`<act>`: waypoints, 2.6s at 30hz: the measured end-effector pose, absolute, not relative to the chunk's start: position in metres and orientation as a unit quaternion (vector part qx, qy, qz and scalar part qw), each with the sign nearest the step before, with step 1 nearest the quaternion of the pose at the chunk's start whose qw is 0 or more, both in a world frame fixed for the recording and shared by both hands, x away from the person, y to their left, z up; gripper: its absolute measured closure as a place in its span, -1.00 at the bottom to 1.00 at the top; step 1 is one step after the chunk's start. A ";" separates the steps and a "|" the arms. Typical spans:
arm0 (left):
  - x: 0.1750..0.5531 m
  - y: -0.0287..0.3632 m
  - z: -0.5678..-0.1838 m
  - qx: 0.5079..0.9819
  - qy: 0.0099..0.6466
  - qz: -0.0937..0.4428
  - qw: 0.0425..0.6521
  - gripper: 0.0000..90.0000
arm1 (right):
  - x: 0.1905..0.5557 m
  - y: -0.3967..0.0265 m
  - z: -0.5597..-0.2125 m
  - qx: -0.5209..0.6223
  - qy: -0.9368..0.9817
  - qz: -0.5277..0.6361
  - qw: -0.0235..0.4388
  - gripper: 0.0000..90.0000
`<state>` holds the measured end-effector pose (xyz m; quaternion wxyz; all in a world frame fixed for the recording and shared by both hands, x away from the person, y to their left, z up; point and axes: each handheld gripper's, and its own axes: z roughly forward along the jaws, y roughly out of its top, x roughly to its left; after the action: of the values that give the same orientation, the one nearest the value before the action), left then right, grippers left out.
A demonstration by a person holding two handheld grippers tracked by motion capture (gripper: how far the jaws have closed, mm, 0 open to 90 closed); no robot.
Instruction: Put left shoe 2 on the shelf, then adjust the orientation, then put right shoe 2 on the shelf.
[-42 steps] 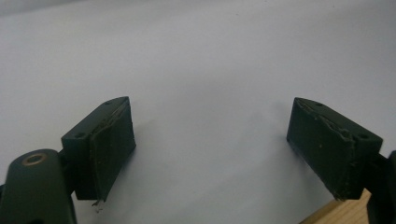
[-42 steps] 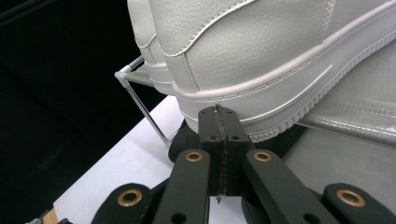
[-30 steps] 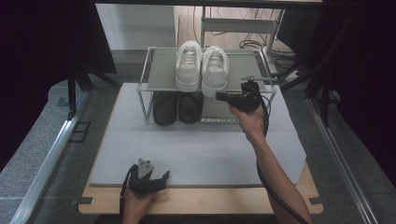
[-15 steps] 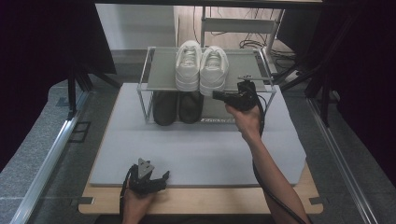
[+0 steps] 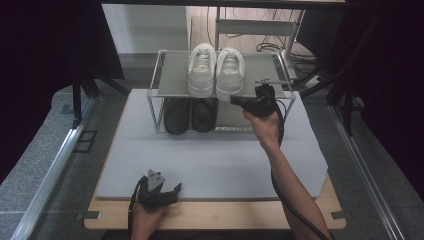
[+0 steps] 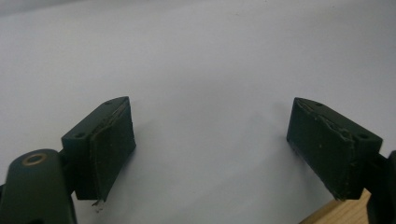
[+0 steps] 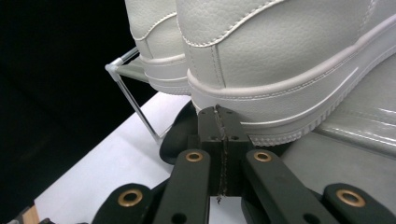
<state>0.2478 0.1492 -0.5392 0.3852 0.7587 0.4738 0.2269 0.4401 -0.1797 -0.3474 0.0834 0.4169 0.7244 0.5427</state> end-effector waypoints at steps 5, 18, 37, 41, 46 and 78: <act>0.248 0.149 -0.539 0.759 0.473 0.227 0.385 -0.67 | 0.441 -0.171 -0.348 0.413 0.726 0.545 0.081 1.00; 0.248 0.149 -0.539 0.758 0.474 0.226 0.386 -0.67 | 0.446 -0.177 -0.348 0.429 0.722 0.533 0.104 1.00; 0.248 0.149 -0.539 0.758 0.474 0.227 0.386 -0.67 | 0.433 -0.173 -0.344 0.398 0.747 0.521 0.111 0.63; 0.247 0.149 -0.539 0.758 0.474 0.228 0.386 -0.67 | 0.428 -0.177 -0.343 0.392 0.752 0.517 0.118 0.46; 0.248 0.149 -0.539 0.758 0.474 0.228 0.386 -0.67 | 0.422 -0.182 -0.344 0.384 0.757 0.513 0.130 0.18; 0.247 0.149 -0.539 0.758 0.475 0.227 0.385 -0.67 | 0.383 -0.229 -0.378 0.366 0.784 0.473 0.167 -0.61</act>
<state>0.2473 0.1490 -0.5391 0.3846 0.7585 0.4748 0.2267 0.3826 -0.2289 -0.3785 0.1674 0.3662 0.7839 0.4727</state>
